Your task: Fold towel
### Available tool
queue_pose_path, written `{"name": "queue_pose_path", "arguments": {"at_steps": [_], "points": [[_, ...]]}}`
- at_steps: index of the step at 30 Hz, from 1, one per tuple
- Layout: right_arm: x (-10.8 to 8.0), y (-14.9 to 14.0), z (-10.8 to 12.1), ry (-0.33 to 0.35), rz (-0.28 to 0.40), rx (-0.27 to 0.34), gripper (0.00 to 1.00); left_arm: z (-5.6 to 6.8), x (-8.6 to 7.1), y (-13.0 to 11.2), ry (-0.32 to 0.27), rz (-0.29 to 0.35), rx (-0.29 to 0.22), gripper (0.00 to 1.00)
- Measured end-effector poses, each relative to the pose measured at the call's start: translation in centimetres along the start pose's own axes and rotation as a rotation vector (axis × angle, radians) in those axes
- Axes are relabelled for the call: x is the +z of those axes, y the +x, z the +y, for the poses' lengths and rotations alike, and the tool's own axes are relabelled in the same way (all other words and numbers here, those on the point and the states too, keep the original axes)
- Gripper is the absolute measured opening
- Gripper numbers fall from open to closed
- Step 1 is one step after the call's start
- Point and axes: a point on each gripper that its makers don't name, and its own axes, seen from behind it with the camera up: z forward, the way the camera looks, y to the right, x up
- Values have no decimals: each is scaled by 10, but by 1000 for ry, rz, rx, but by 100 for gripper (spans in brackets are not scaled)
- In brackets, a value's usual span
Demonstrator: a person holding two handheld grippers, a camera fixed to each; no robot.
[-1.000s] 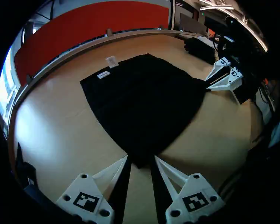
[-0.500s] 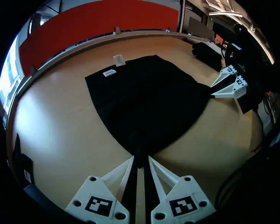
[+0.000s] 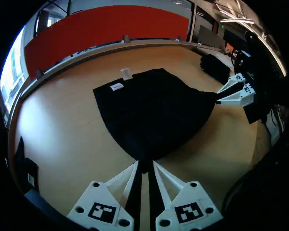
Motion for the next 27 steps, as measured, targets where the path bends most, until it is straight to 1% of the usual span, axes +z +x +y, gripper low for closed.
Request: {"name": "queue_pose_path", "arguments": {"at_steps": [5,11,17,23,27], "points": [[-10,18,1,-9,30,-6,18,-2,-13,13,14,18,-9,10],[-24,38,3,-23,61,-27,18,-4,-29,28,25,44,-18,10],[-35,52,4,-31,78,-26,18,-5,-44,45,34,66,-25,10],[-43,57,4,-36,81,-18,18,-4,-55,54,39,76,-24,10],[-50,60,3,-33,80,-20,18,-2,-60,57,40,75,-21,10]]}}
